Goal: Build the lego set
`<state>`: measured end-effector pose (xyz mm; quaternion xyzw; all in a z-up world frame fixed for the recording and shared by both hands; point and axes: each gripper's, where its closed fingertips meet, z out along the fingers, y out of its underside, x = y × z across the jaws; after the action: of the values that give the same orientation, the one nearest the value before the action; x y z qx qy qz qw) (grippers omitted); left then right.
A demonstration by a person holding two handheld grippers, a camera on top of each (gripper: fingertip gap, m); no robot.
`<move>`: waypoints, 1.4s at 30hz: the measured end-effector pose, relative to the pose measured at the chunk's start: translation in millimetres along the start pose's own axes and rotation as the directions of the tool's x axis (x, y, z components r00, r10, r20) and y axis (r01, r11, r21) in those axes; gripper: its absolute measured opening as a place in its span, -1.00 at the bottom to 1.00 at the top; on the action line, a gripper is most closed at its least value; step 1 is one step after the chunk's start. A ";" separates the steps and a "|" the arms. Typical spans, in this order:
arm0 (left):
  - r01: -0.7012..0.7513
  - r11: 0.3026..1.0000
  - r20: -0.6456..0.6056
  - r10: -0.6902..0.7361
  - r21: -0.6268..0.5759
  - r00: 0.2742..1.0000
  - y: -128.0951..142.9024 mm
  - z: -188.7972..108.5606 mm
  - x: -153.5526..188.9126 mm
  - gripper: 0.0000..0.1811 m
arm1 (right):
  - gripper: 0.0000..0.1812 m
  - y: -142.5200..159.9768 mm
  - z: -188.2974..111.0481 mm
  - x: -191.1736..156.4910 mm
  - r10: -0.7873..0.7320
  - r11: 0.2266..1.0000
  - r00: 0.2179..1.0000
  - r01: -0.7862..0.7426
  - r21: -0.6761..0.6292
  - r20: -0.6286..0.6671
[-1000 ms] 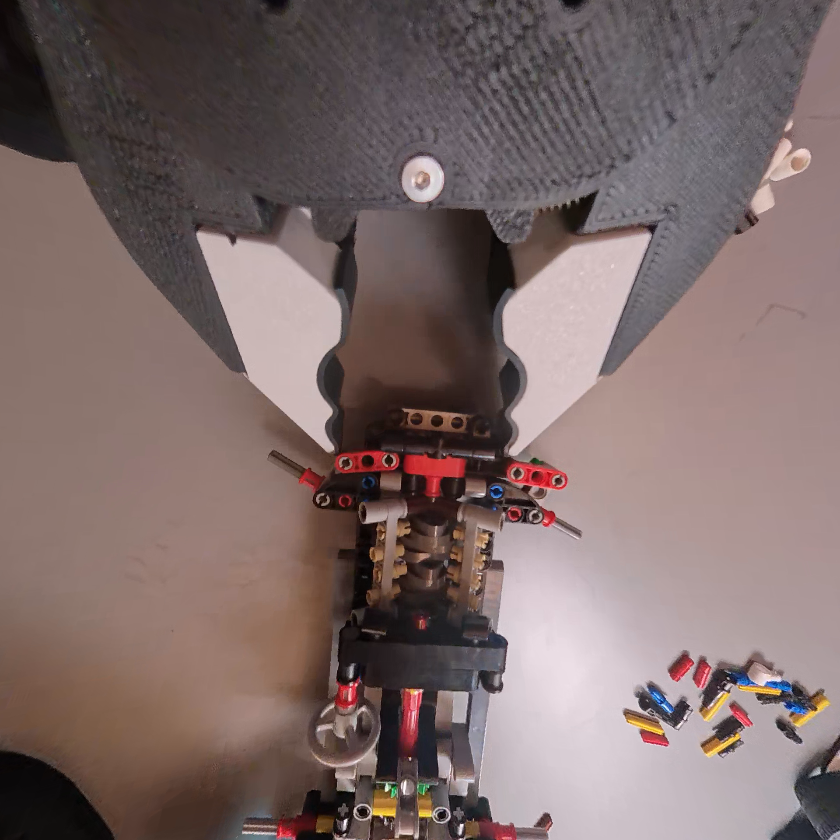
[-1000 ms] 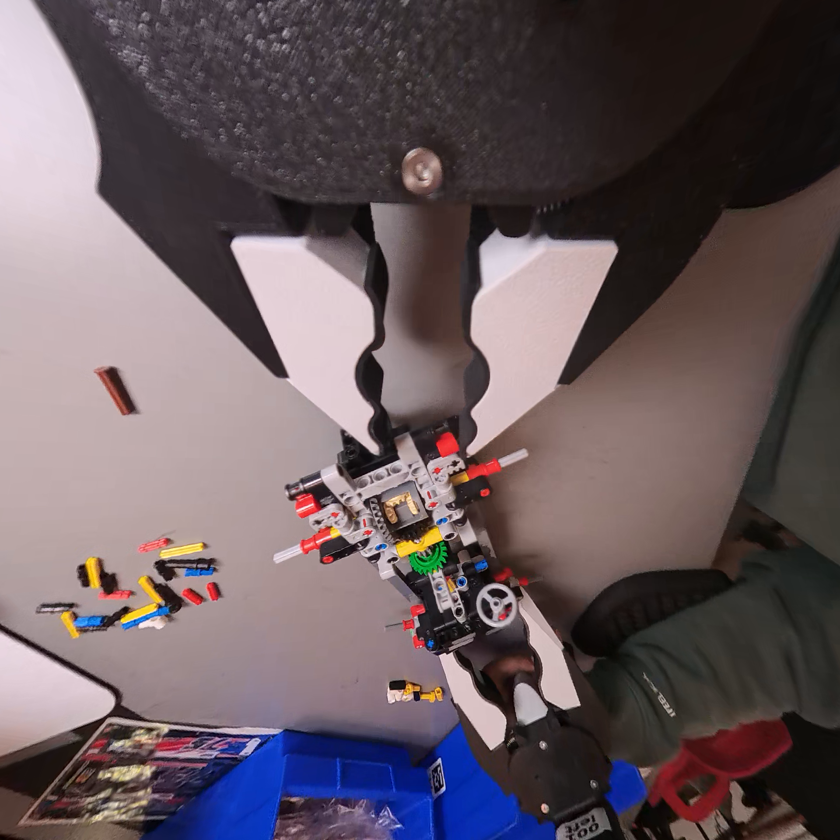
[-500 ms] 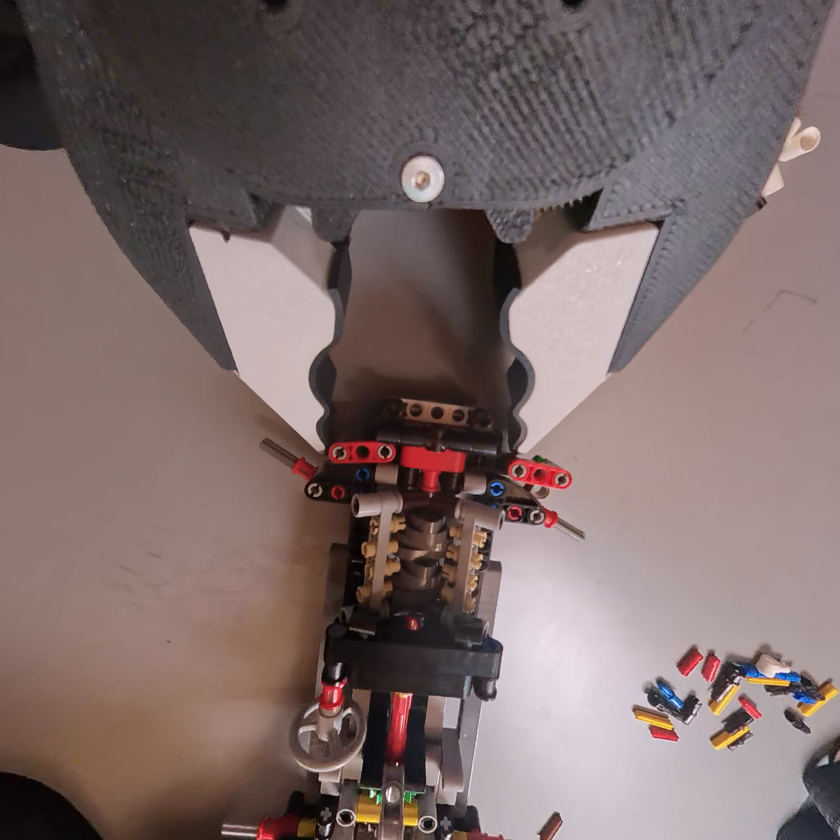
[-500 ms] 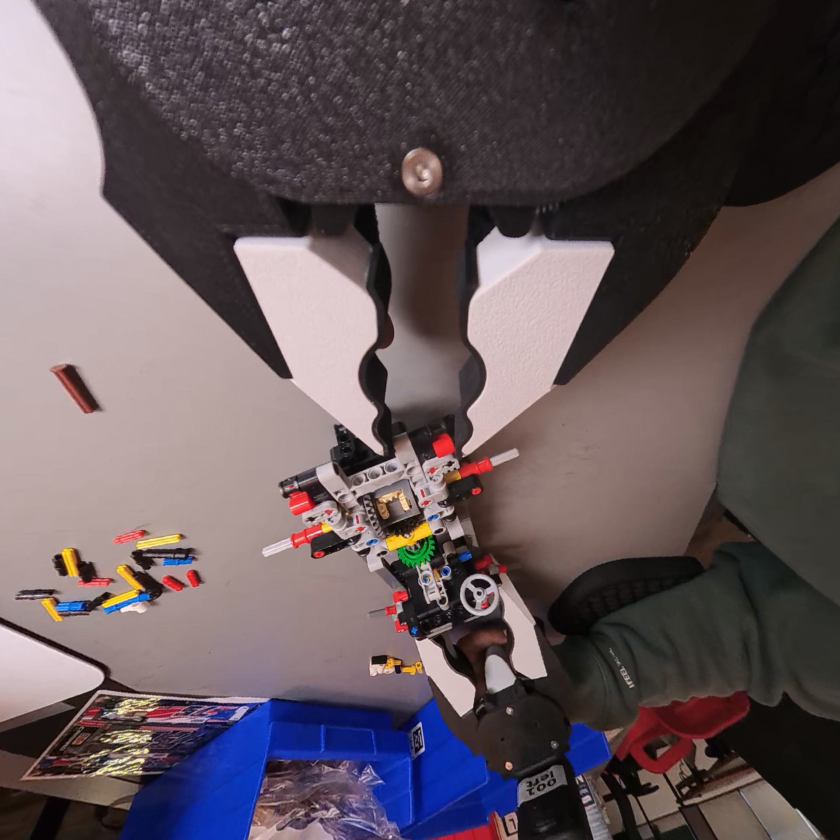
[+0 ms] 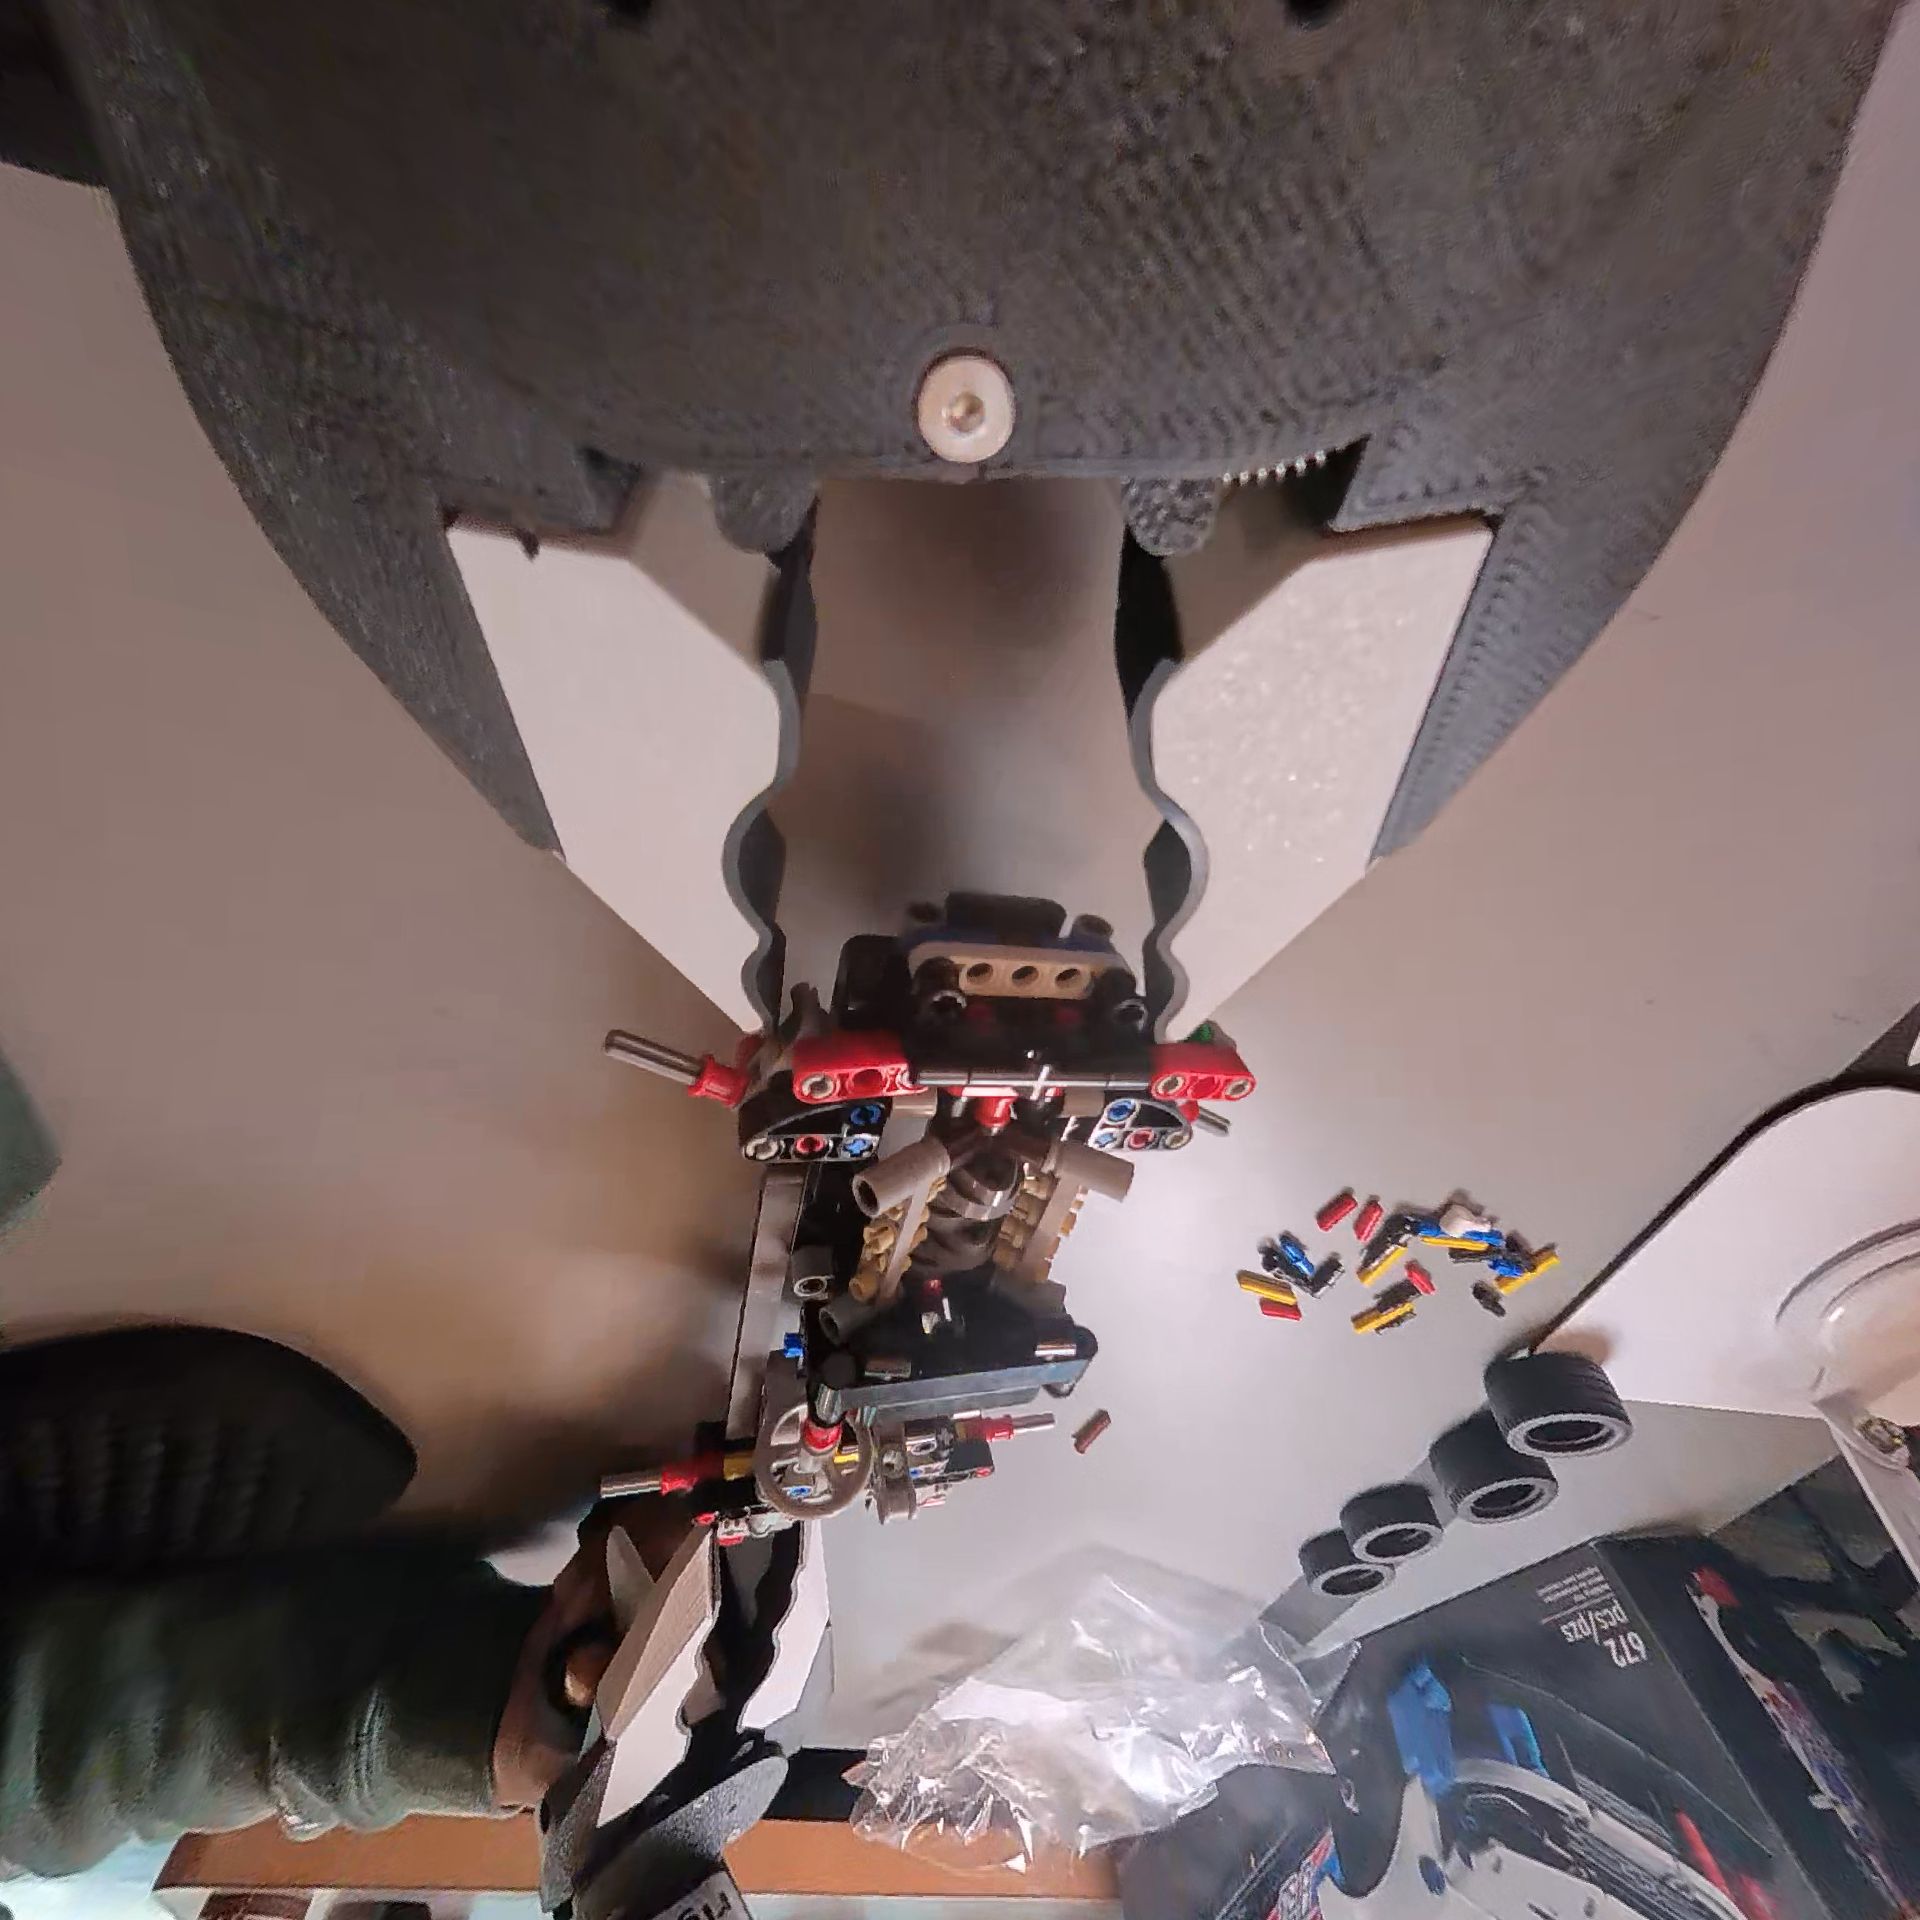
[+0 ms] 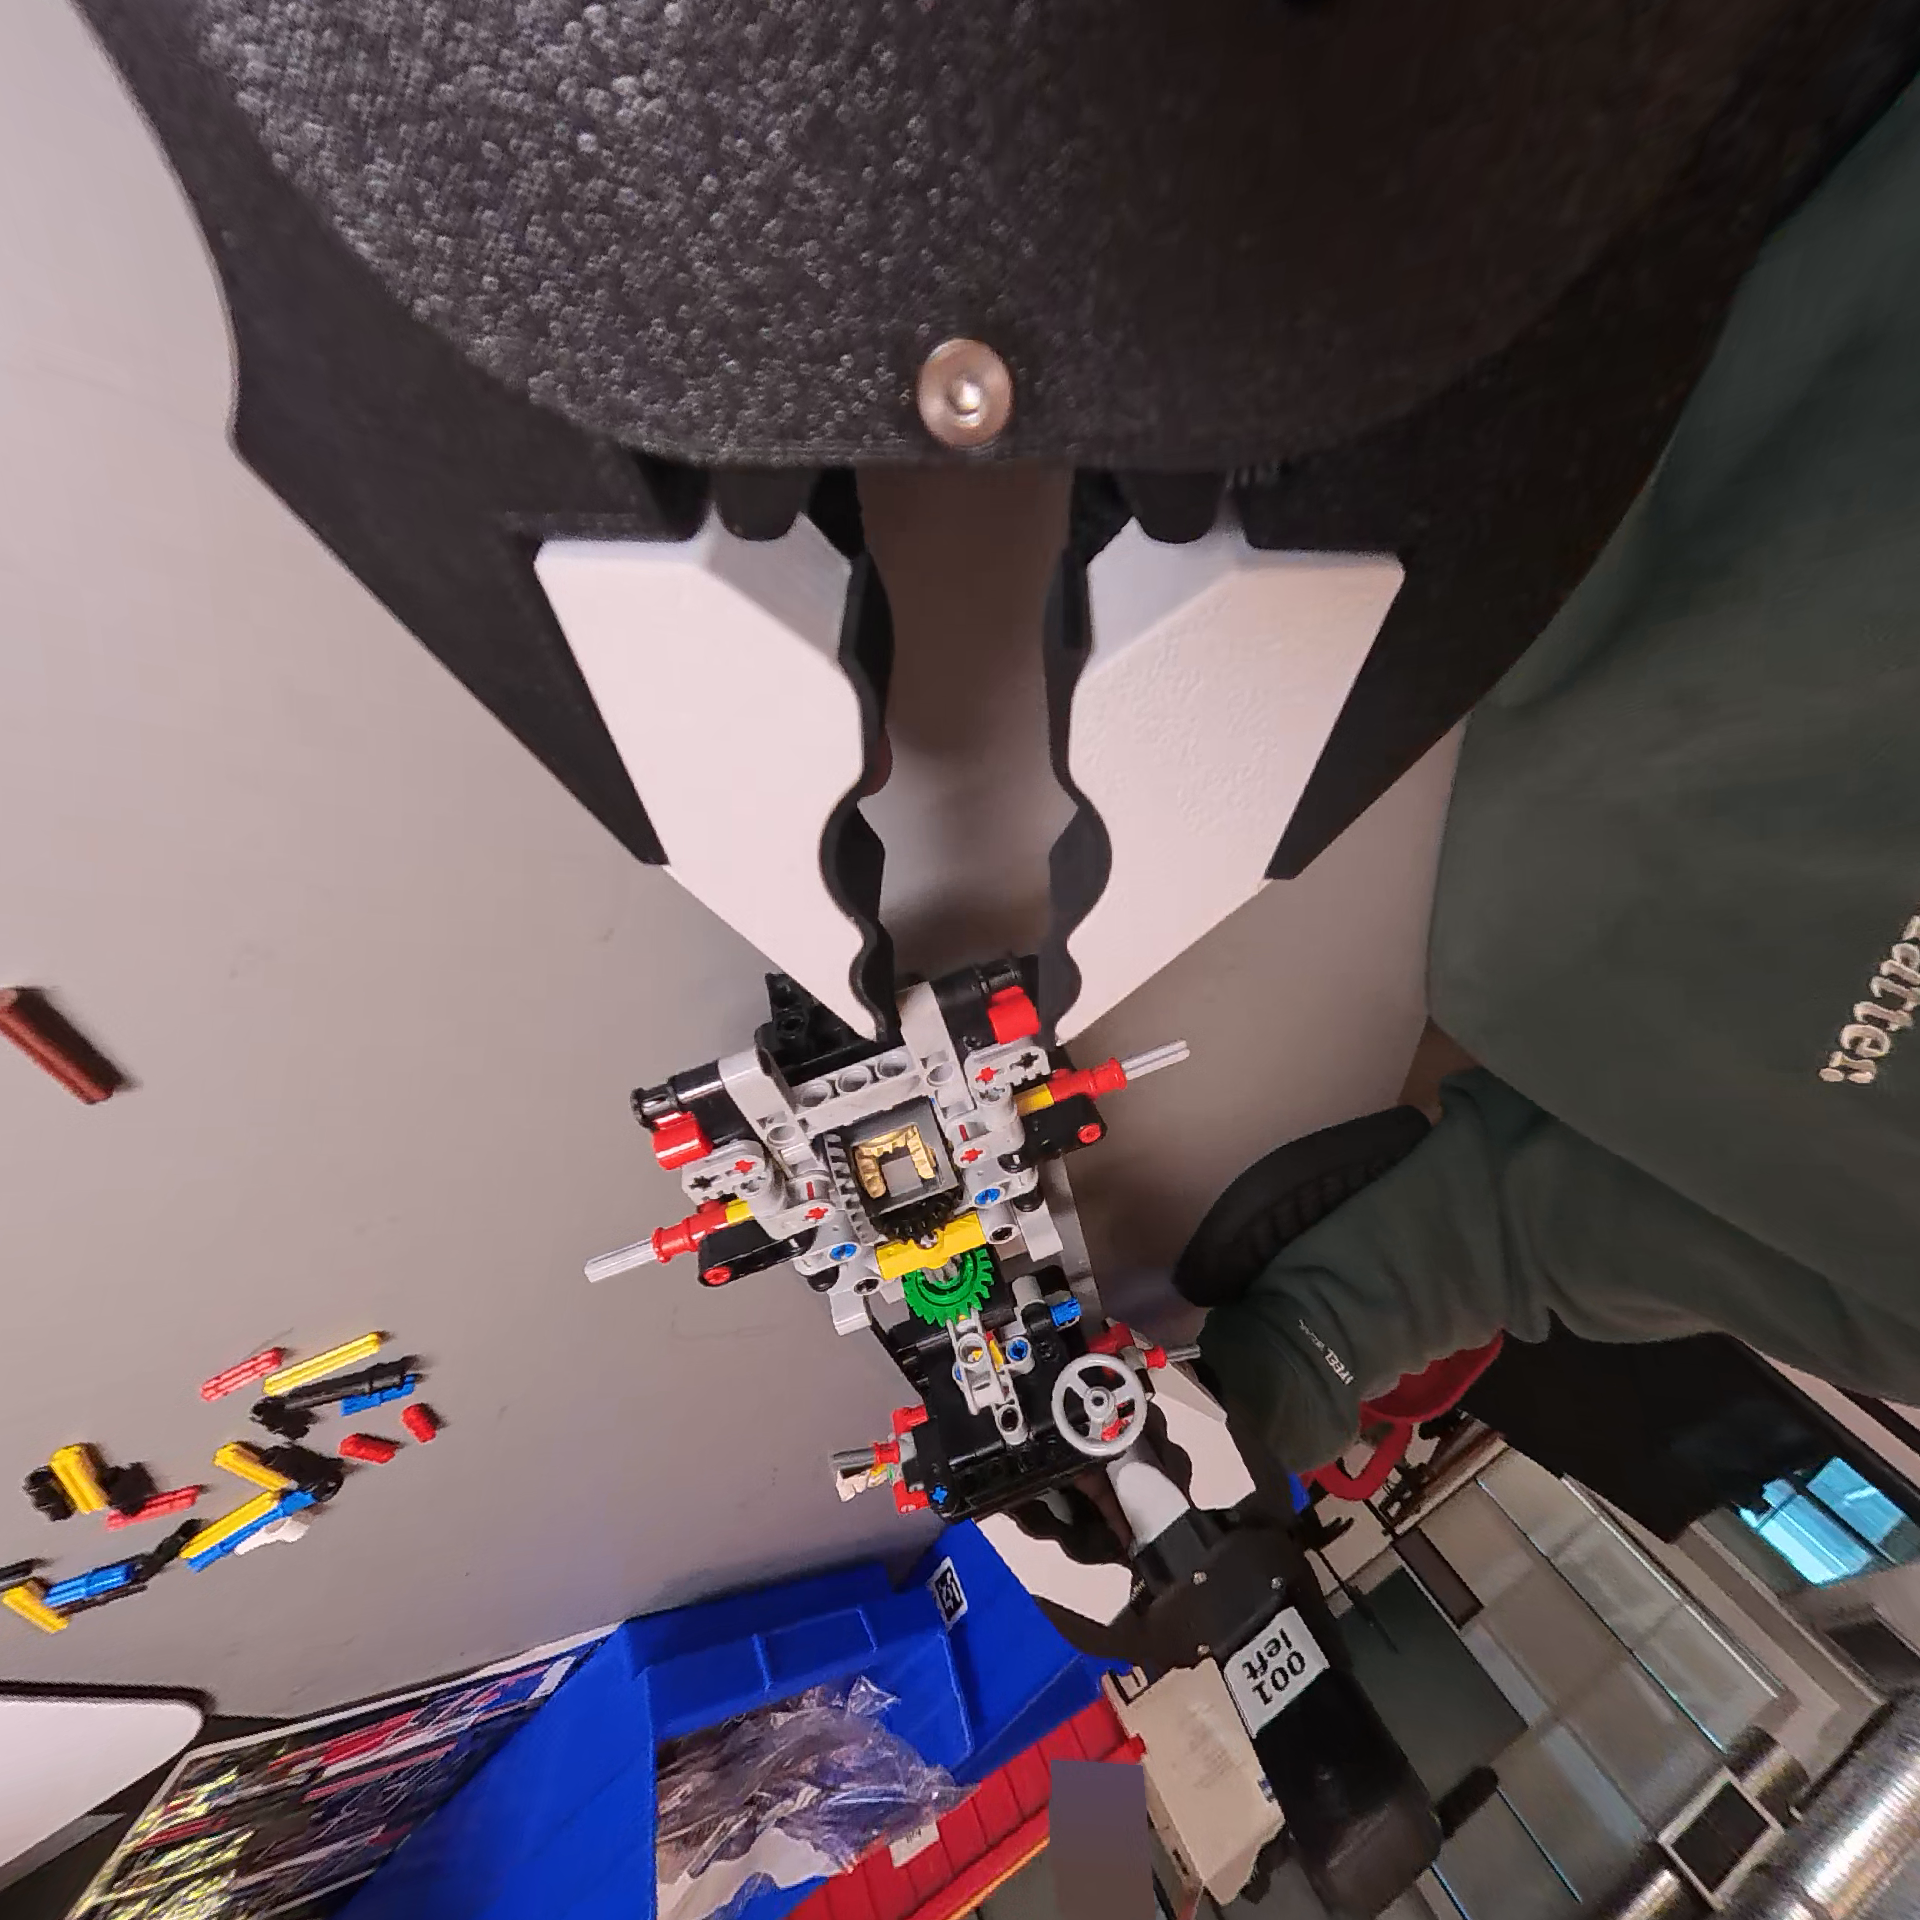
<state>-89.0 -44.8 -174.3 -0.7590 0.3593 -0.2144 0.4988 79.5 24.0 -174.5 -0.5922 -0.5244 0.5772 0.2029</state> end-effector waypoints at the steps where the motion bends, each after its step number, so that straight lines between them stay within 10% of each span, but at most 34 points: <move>1: 0.001 1.000 -0.001 -0.001 0.005 1.000 -0.5 0.8 -0.4 -0.25 | -0.74 -0.2 -0.7 0.7 -0.004 1.000 1.000 0.004 0.002 0.000; 42: -0.108 0.967 0.009 0.113 -0.233 0.994 48.1 13.4 -2.3 -0.24 | -0.74 5.5 10.2 -12.0 -0.212 0.977 0.975 0.209 -0.052 -0.061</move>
<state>-97.3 -46.7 -223.6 -0.7932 0.4181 -0.1346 0.4219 75.1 8.0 -176.1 -0.5564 -0.5901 0.5206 0.2668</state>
